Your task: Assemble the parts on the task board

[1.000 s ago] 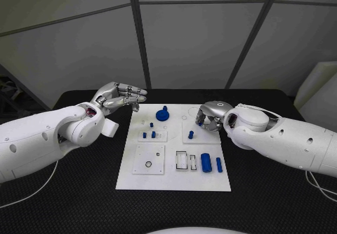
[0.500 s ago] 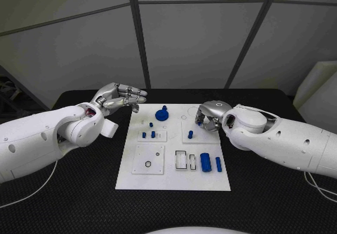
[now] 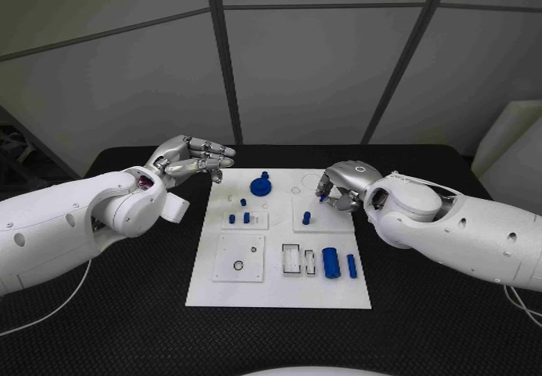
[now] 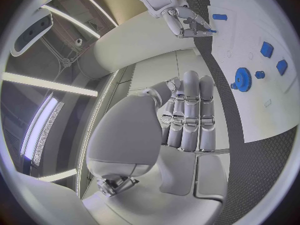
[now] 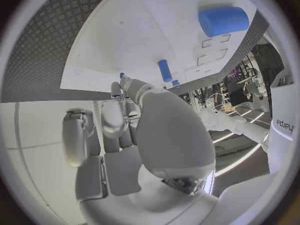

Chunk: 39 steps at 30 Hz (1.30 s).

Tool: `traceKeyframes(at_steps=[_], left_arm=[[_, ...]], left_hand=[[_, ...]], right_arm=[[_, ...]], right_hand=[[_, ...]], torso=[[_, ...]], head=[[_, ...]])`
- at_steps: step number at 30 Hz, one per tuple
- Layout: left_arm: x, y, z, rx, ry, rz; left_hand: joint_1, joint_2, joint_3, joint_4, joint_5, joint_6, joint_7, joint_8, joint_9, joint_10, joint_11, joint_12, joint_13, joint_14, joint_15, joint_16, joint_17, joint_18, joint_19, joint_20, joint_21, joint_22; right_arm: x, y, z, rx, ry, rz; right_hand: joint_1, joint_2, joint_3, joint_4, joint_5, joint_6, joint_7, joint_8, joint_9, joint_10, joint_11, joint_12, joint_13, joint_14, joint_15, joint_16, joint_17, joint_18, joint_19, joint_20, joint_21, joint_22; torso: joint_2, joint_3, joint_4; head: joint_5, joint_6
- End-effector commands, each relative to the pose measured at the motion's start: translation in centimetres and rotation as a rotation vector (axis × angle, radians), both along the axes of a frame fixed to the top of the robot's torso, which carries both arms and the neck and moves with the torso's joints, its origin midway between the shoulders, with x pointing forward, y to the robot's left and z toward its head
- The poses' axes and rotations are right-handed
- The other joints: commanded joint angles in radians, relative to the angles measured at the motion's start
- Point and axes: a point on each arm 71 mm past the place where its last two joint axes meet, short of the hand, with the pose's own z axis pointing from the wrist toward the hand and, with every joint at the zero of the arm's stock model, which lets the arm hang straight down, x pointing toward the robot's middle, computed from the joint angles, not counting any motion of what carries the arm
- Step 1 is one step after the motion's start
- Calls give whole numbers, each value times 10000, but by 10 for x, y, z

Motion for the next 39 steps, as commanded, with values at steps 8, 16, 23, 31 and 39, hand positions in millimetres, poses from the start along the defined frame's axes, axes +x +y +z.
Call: traceKeyframes(at_steps=[8, 16, 23, 31, 39], left_arm=[[1, 1, 0, -44, 61, -18], [2, -1, -1, -64, 71, -80], [3, -6, -2, -93, 80, -163], [3, -12, -2, -128, 86, -255], [3, -13, -2, -134, 97, -288]], left_hand=[[-37, 69, -22, -59, -3, -49, 52, -37, -8, -71, 23, -9, 17, 36, 26, -46, -12, -120, -100, -2, 9, 12], [-49, 72, -27, -61, -7, -61, 59, -47, -11, -84, 30, -14, 18, 28, 33, -71, -21, -122, -110, 2, 3, 13], [-69, 76, -36, -57, -12, -69, 64, -54, -13, -93, 36, -17, 19, 27, 39, -90, -28, -124, -118, 7, -4, 14], [-103, 89, -49, -44, -24, -66, 67, -55, -12, -97, 39, -16, 23, 32, 47, -112, -36, -127, -127, 15, -15, 13], [-103, 89, -49, -44, -24, -66, 67, -55, -12, -97, 39, -16, 23, 32, 47, -112, -36, -127, -127, 15, -15, 13]], right_arm=[[-27, 17, 27, 1286, -752, 830], [-48, 57, 37, 1873, -582, 1964], [-57, 95, 31, 1888, -91, 2814], [-66, 122, 4, 1550, 741, 3359], [-70, 131, -17, 1276, 1280, 3372]], right_hand=[[-124, -65, -8, -116, 78, 82, -3, 31, 21, 89, 15, 3, -12, 143, -62, 45, 14, -153, 761, -82, 141, 2154], [-132, -70, 0, -133, 88, 80, -4, 26, 21, 89, 14, 0, -15, 145, -64, 52, 17, -153, 761, -83, 141, 2154], [-144, -69, 14, -154, 97, 72, -2, 15, 20, 81, 16, -6, -21, 143, -64, 47, 1, -149, 753, -85, 129, 2143], [-192, -80, 45, -205, 96, 35, 14, -21, 14, 41, 33, -24, -41, 138, -59, 43, -30, -142, 740, -86, 107, 2123], [-211, -80, 52, -214, 91, 26, 18, -29, 13, 29, 38, -26, -47, 136, -56, 40, -41, -139, 733, -85, 96, 2113]], torso=[[7, -6, 10], [15, -17, 21], [24, -35, 25], [33, -37, 25], [25, -14, 4]], head=[[45, 58], [264, 8], [463, -52], [760, -193], [981, -332]])
